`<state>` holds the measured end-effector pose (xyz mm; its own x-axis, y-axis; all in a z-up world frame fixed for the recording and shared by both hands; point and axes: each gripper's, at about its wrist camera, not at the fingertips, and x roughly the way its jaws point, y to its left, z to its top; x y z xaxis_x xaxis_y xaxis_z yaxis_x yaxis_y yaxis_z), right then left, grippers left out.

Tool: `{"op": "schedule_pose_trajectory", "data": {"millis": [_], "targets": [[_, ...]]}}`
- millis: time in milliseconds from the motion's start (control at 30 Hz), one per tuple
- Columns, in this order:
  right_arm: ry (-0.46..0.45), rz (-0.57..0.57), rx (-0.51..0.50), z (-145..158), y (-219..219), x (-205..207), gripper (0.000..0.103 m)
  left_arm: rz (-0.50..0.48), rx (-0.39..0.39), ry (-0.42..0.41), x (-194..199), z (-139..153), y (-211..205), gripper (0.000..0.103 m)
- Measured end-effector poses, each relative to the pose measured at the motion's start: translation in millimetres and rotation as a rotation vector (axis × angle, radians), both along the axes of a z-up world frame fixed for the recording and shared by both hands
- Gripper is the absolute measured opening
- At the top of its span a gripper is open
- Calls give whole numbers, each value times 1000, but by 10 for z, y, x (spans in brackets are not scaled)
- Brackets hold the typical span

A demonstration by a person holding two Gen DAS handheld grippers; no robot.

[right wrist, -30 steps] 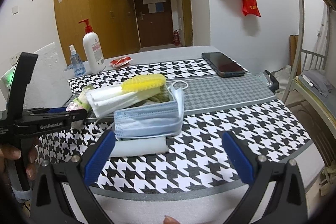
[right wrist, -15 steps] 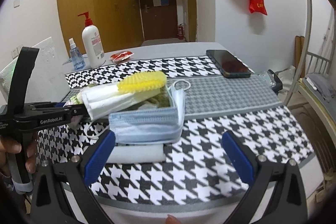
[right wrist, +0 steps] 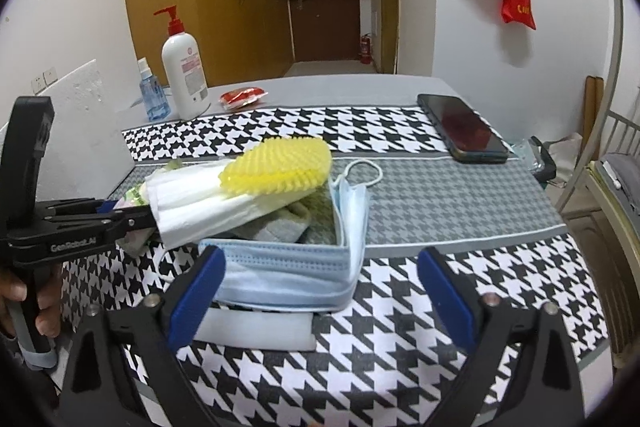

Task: Organize soft objects
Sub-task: 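Grasp the blue face mask with the right gripper while the left gripper lifts the tissue pack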

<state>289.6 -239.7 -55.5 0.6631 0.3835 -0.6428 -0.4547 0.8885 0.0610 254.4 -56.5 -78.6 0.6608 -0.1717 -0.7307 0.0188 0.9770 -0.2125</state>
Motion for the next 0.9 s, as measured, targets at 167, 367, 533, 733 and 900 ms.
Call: {"op": "schedule_pose_trajectory", "data": {"millis": [167, 367, 533, 733, 900], "targets": [[29, 8, -2, -42, -24, 72, 80, -4, -19, 0, -18, 2, 21, 33], [84, 16, -10, -113, -5, 122, 52, -7, -24, 3, -23, -2, 41, 33], [80, 4, -2, -105, -49, 83, 26, -10, -24, 2, -25, 2, 32, 33], [65, -52, 30, -4, -195, 22, 16, -16, -31, -7, -37, 12, 28, 31], [21, -103, 27, 165, -296, -64, 15, -16, -34, -34, -74, 50, 34, 30]]}}
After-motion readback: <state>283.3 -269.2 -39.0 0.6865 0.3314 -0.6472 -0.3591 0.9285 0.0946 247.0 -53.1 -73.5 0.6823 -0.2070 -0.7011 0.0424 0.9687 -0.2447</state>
